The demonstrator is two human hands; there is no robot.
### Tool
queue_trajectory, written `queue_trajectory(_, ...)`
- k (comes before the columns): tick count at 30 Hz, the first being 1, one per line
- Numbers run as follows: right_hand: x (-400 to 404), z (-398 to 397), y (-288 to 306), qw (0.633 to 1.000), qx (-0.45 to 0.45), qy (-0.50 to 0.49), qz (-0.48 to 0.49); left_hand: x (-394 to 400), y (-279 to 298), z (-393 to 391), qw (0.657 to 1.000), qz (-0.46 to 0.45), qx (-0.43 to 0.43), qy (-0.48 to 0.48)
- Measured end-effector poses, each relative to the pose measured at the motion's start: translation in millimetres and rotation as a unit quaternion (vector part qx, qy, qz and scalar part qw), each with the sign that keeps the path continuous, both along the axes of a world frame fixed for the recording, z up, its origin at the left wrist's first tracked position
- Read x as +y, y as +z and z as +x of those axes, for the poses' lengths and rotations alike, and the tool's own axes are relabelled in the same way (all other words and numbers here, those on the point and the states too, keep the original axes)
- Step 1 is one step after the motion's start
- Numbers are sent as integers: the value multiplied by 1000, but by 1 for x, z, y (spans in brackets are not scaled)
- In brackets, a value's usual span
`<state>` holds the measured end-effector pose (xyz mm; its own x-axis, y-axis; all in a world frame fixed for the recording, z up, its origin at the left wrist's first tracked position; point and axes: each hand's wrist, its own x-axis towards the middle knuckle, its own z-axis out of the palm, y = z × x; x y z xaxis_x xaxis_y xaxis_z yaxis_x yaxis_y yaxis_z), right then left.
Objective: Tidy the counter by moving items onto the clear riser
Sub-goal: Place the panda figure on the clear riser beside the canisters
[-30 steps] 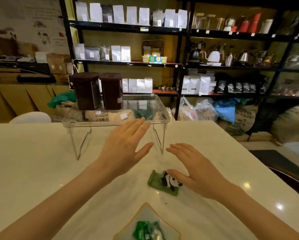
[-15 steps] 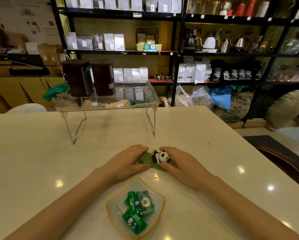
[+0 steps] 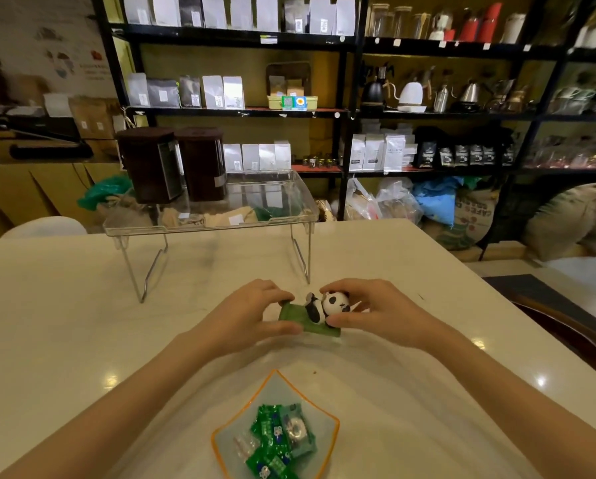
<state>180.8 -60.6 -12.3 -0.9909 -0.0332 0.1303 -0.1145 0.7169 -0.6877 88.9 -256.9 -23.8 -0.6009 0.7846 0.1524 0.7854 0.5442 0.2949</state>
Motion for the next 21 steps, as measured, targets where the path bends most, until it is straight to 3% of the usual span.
queue_trajectory(5,0,-10,44,994,60,-26,-89,-4,41,-7,996,74,51,5)
queue_trajectory(11,1,-42,95,983,130,-18,-129,-8,97,-24,977,180,109,18)
queue_trajectory(21,12,-133,139,972,223,-54,-44,19,137,-106,957,188,208,76)
